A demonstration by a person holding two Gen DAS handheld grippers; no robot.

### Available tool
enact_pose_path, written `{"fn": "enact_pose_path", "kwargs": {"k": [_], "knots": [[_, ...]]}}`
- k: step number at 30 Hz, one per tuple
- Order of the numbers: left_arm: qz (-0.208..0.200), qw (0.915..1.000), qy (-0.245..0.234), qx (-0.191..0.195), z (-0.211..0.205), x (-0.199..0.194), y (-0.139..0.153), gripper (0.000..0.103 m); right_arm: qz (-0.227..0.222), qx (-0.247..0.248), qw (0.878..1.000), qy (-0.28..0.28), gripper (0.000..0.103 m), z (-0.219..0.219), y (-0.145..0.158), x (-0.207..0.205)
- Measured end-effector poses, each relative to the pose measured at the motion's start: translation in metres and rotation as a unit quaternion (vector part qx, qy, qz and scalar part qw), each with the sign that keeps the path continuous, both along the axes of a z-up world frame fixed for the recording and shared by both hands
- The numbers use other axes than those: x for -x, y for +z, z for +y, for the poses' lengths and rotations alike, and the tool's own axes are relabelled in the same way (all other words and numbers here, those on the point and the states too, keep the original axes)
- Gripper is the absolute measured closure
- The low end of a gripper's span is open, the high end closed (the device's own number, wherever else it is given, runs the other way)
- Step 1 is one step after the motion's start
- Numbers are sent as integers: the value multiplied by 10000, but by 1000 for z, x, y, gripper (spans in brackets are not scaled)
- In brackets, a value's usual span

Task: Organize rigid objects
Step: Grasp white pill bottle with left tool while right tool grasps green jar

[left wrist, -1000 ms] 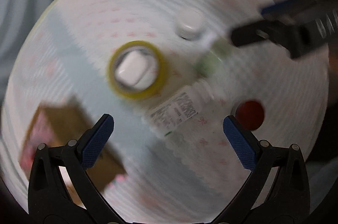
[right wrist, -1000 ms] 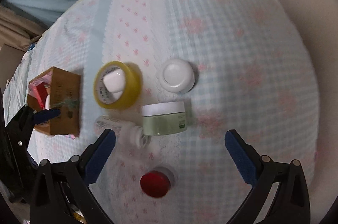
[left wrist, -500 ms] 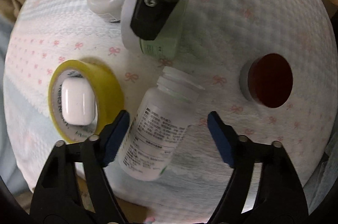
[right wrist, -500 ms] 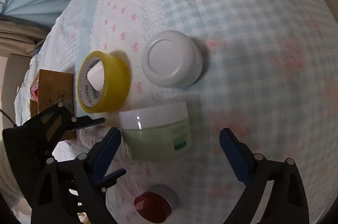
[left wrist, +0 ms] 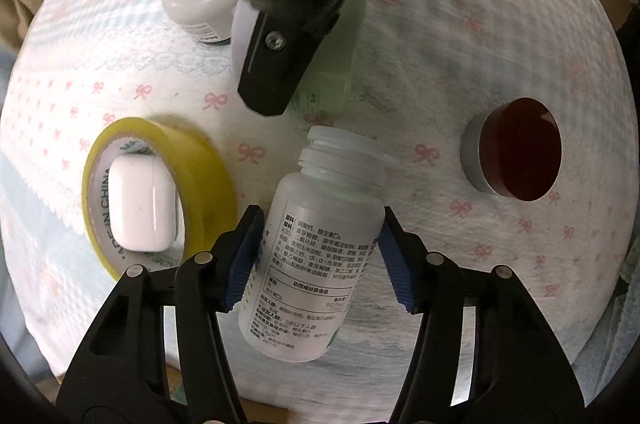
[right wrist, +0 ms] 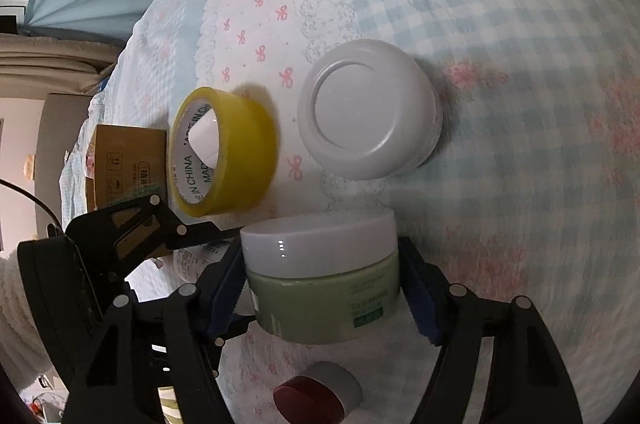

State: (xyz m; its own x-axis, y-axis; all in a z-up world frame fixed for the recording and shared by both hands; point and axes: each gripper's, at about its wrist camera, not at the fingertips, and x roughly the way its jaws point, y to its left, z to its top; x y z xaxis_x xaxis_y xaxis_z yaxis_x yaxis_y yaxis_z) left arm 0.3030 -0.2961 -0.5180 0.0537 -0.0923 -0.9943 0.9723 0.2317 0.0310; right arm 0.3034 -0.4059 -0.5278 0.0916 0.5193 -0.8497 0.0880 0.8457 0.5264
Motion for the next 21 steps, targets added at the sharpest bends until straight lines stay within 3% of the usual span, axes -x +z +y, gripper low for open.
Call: {"fn": "enact_pose_path", "kwargs": {"k": [8, 15, 21], "knots": [[118, 9974, 699, 101, 29, -7, 15, 50, -47, 79, 9993, -359, 35, -11, 10, 9], [266, 9851, 1685, 229, 63, -24, 33, 52, -183, 193, 9983, -509, 35, -16, 28, 21], [370, 9565, 2835, 572, 94, -38, 64, 53, -356, 260, 9970, -642, 35, -16, 52, 33]]}}
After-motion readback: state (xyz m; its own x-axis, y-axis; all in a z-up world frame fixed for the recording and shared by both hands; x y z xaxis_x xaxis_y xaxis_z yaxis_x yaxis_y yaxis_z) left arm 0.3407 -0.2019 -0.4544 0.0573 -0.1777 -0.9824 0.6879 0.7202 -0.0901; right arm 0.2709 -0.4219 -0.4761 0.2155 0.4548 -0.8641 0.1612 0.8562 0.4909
